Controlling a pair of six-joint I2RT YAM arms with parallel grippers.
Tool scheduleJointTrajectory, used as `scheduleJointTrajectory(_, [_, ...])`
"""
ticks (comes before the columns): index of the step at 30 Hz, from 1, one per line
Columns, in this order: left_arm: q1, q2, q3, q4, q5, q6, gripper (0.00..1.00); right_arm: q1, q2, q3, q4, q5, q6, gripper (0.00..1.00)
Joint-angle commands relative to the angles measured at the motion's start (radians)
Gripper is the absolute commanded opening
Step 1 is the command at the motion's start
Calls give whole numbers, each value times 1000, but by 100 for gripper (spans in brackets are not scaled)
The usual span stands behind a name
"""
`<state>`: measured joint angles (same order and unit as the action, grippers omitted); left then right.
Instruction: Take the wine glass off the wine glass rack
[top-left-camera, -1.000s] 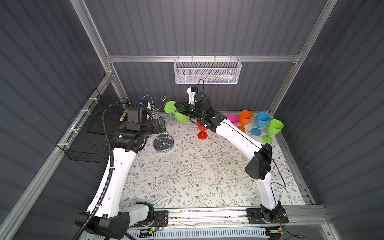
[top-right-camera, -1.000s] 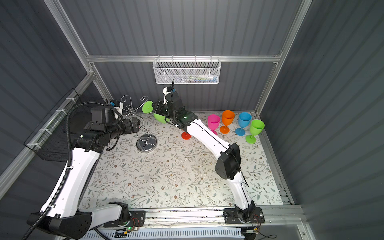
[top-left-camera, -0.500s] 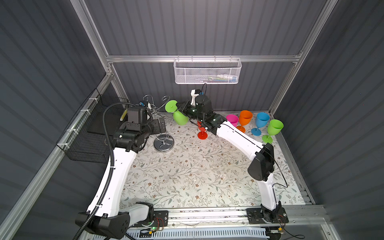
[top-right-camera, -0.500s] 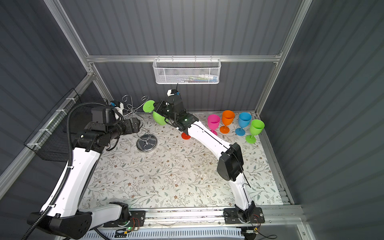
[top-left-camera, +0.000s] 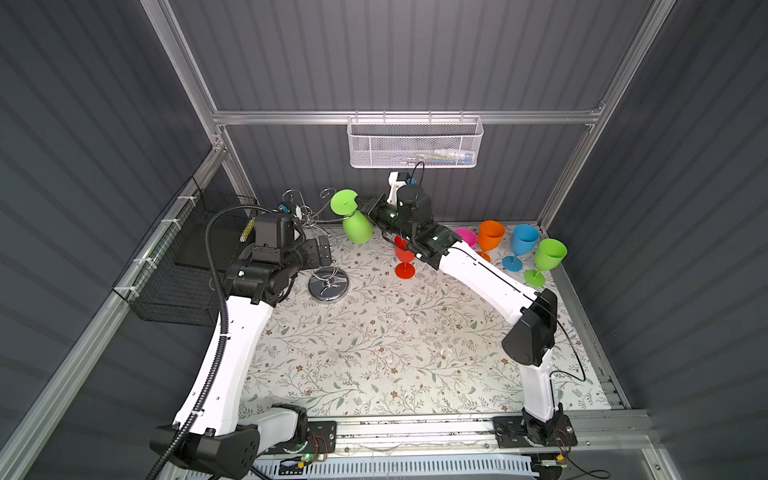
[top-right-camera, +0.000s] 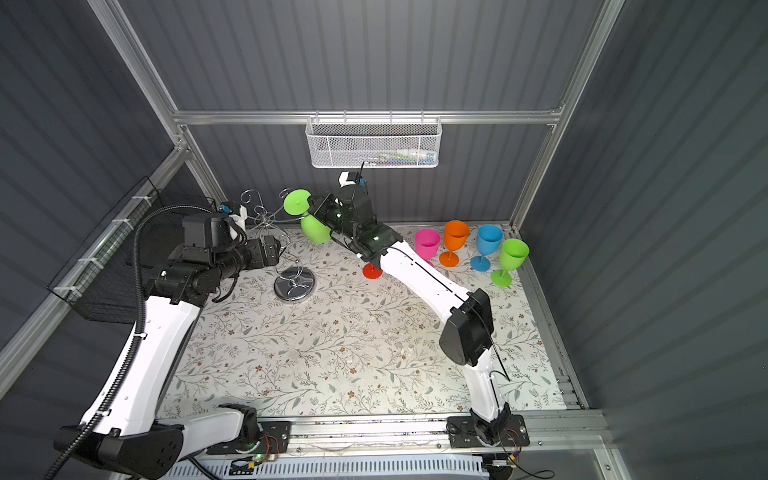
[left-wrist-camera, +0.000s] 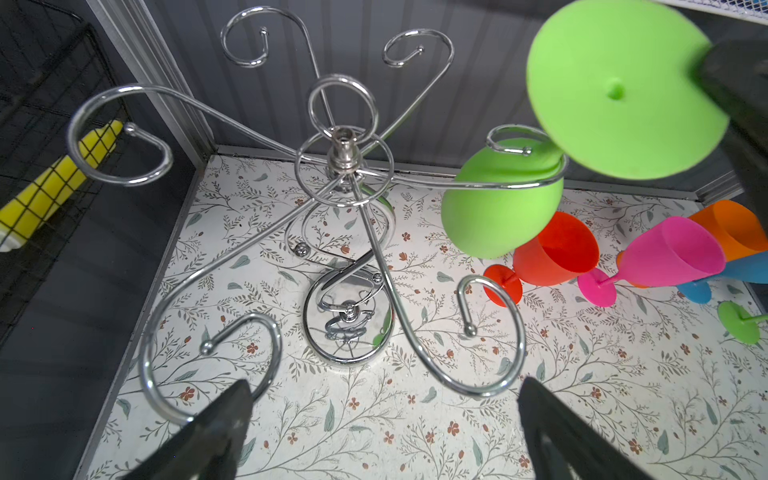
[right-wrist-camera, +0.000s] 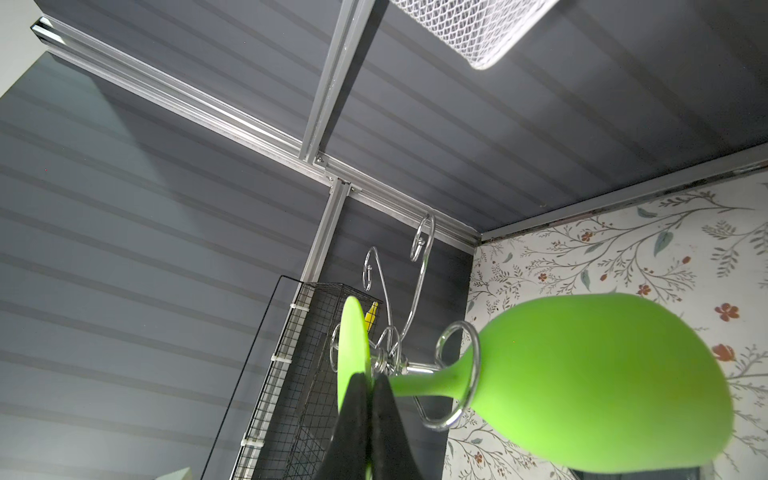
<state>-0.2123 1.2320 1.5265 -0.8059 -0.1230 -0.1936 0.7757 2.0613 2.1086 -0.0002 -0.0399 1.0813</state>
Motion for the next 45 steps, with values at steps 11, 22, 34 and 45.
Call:
scheduleJointTrajectory(11, [7,-17,-15,13,-20,2,100,9,-100,-101,92,25,4,0])
scheduleJointTrajectory(22, [5,-18,-18,19,-16,0,100,42,-84,-110,84,24,1,0])
scheduleJointTrajectory(34, [7,-37,-28,17,-23,6,100,68,22,41,22,23,1,0])
scheduleJointTrajectory(45, [7,-48,-37,16,-22,11,100,50,141,203,16,75,-11,0])
